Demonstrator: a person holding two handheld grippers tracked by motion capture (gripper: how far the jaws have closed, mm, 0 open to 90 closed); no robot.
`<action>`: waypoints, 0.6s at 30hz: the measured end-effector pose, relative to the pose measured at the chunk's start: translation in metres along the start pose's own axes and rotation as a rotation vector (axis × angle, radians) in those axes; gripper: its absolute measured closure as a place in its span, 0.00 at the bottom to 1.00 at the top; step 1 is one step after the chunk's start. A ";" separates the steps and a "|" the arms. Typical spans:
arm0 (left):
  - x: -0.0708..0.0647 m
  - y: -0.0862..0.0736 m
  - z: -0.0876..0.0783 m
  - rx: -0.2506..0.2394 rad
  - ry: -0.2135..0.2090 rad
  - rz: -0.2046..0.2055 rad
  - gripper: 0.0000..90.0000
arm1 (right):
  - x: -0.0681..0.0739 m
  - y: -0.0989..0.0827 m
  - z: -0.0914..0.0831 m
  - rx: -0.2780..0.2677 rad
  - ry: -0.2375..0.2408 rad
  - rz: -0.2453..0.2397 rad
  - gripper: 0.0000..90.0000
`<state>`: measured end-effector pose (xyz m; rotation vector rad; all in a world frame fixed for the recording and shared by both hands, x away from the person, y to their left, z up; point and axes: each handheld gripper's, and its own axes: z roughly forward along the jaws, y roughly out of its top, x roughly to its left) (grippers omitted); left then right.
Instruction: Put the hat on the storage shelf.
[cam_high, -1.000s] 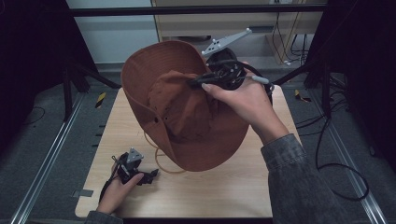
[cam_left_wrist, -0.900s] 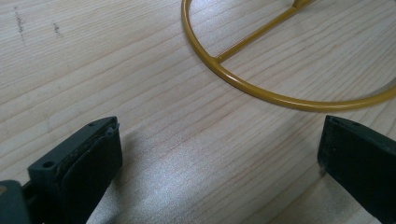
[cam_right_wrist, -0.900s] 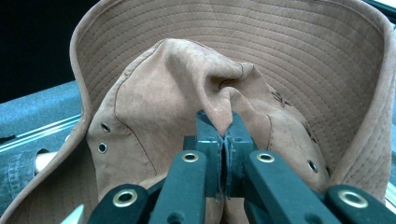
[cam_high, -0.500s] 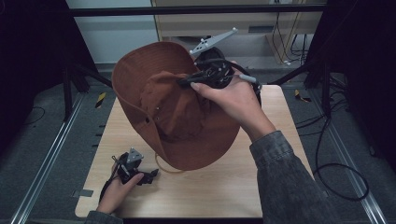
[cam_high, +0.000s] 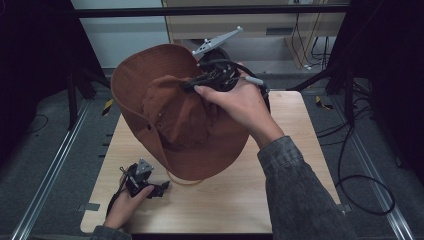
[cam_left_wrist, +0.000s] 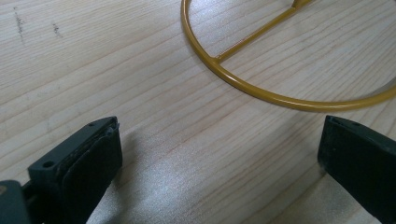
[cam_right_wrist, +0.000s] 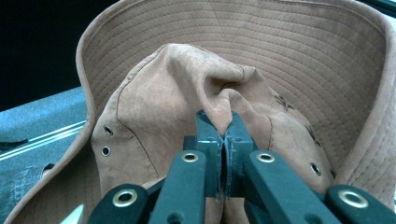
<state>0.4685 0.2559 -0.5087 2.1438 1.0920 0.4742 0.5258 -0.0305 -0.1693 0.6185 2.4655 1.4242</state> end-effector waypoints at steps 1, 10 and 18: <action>0.000 0.000 0.000 0.000 0.000 0.000 0.00 | 0.000 0.000 0.002 0.002 0.002 0.002 0.97; 0.000 0.000 0.000 0.000 0.000 0.000 0.00 | -0.003 -0.002 0.016 0.013 0.017 0.014 0.97; 0.000 0.000 0.000 -0.001 0.000 0.000 0.00 | -0.005 -0.005 0.028 0.028 0.024 0.023 0.97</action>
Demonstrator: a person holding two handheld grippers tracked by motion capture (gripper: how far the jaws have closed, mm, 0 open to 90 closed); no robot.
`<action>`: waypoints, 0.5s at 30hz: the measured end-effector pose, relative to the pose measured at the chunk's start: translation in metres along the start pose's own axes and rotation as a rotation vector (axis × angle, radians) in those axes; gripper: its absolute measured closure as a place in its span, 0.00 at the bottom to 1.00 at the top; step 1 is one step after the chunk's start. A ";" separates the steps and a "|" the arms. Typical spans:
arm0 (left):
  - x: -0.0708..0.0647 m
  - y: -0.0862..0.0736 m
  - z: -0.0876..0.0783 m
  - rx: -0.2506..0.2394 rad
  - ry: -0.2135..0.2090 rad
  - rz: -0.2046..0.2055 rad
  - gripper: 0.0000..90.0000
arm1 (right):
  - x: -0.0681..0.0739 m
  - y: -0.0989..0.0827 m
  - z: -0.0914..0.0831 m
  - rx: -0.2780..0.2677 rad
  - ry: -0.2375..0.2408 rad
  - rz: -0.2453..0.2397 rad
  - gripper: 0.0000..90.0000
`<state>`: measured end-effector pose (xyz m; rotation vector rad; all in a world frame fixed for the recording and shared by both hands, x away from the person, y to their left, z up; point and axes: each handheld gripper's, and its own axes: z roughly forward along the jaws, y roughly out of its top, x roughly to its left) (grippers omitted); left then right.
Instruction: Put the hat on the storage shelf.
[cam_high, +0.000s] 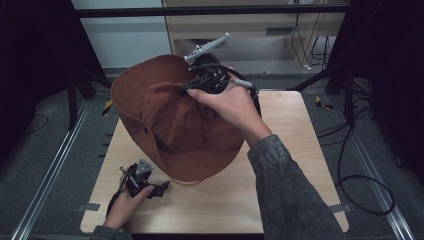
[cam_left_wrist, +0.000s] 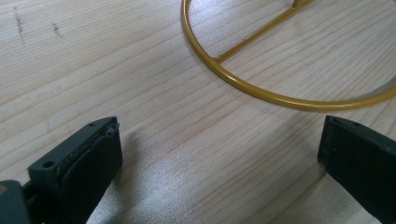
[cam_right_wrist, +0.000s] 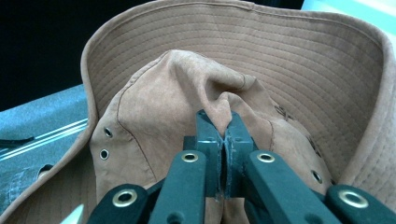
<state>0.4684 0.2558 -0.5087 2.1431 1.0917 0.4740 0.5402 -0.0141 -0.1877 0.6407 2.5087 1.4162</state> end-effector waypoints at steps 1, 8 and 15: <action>0.000 0.000 0.000 0.000 0.000 0.000 0.00 | -0.001 -0.001 0.001 0.001 0.000 -0.001 0.97; 0.000 0.000 0.000 0.000 -0.001 0.000 0.00 | -0.006 -0.006 0.008 0.007 0.008 0.015 0.97; 0.000 0.000 0.000 0.000 -0.001 0.000 0.00 | -0.010 -0.012 0.014 0.015 0.010 0.032 0.97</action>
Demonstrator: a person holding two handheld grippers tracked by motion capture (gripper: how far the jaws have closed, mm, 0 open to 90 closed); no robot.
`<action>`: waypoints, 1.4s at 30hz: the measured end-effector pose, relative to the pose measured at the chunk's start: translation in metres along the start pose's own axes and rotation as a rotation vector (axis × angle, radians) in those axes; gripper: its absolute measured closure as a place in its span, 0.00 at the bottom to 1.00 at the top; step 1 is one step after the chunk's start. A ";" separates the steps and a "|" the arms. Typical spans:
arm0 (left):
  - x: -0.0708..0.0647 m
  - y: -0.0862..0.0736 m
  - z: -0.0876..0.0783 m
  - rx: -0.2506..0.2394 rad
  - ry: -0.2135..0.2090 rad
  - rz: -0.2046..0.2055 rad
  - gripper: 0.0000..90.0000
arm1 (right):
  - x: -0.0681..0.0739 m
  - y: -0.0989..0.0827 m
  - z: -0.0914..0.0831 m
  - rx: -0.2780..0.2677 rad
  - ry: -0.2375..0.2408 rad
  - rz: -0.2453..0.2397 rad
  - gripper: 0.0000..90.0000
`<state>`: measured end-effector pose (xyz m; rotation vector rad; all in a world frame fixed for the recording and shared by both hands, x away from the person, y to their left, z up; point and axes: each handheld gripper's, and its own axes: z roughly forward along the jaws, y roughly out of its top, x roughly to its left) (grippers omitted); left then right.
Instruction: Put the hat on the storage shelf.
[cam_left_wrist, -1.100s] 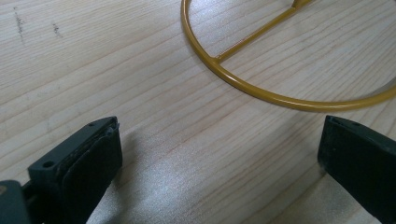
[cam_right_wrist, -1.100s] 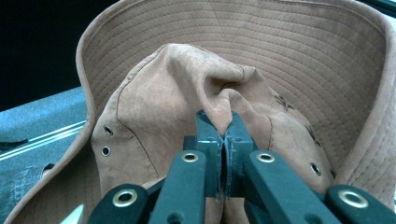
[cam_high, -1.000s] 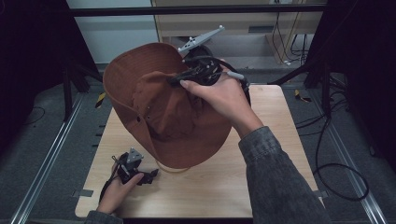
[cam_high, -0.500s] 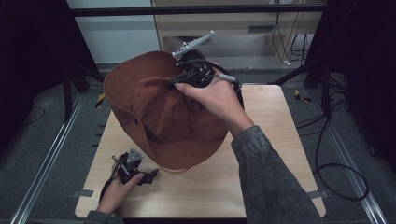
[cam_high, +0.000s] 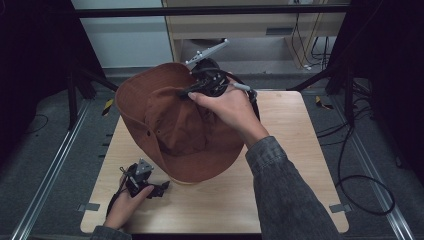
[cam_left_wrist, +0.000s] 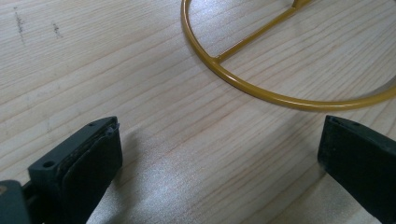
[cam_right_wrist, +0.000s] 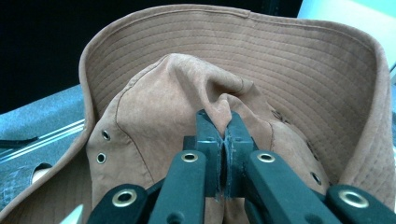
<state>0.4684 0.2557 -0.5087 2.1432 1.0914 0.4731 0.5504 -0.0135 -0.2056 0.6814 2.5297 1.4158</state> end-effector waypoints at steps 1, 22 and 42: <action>0.000 0.000 0.000 0.000 0.000 0.000 0.00 | -0.001 -0.001 0.001 -0.001 0.001 0.001 0.97; 0.000 0.000 0.000 0.000 0.000 0.000 0.00 | 0.000 -0.003 0.018 0.045 -0.002 -0.010 0.96; 0.000 0.000 0.000 0.000 0.001 0.000 0.00 | -0.008 -0.013 0.027 0.053 0.007 0.027 0.96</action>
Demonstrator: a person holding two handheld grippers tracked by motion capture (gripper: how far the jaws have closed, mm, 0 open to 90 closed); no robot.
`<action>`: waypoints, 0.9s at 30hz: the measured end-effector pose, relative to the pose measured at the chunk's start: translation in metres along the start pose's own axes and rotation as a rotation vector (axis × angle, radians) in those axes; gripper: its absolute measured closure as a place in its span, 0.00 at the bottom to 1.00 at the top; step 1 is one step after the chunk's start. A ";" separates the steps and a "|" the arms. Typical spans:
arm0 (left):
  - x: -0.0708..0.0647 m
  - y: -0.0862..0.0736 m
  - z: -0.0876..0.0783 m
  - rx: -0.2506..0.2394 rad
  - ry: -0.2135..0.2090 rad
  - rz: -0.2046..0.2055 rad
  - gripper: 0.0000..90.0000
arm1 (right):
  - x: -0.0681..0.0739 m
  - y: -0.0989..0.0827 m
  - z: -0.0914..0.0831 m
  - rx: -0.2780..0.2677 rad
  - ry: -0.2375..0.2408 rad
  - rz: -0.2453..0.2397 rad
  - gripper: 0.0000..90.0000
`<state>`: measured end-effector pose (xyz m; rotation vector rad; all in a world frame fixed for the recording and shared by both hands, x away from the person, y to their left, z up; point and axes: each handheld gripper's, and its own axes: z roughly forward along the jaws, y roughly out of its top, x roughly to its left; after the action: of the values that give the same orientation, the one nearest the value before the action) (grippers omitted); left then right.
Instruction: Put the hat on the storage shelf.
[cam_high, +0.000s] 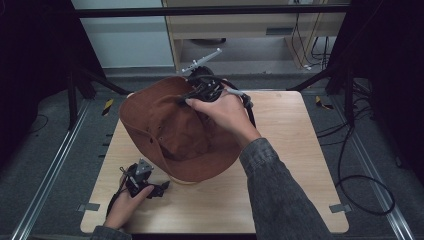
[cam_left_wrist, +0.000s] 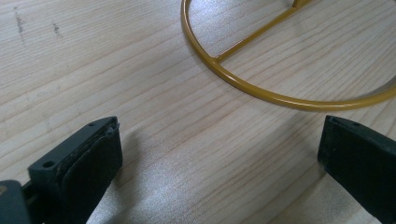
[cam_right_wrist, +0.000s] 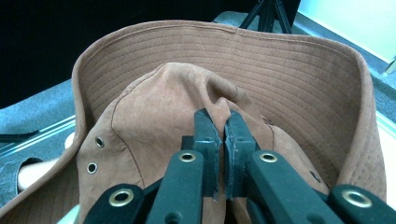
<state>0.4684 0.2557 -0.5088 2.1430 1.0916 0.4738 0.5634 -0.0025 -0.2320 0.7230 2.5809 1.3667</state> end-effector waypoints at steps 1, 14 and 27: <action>0.000 0.000 0.000 0.000 0.000 0.000 0.00 | 0.000 0.000 0.000 0.002 -0.001 0.000 0.96; 0.000 0.000 0.000 0.000 0.000 -0.001 0.00 | 0.001 0.000 0.004 0.012 0.002 -0.003 0.95; 0.000 0.000 0.000 0.000 0.000 -0.001 0.00 | -0.003 -0.001 0.006 0.010 0.001 0.009 0.94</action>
<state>0.4683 0.2556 -0.5088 2.1425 1.0924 0.4732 0.5678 -0.0003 -0.2367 0.7361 2.5900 1.3585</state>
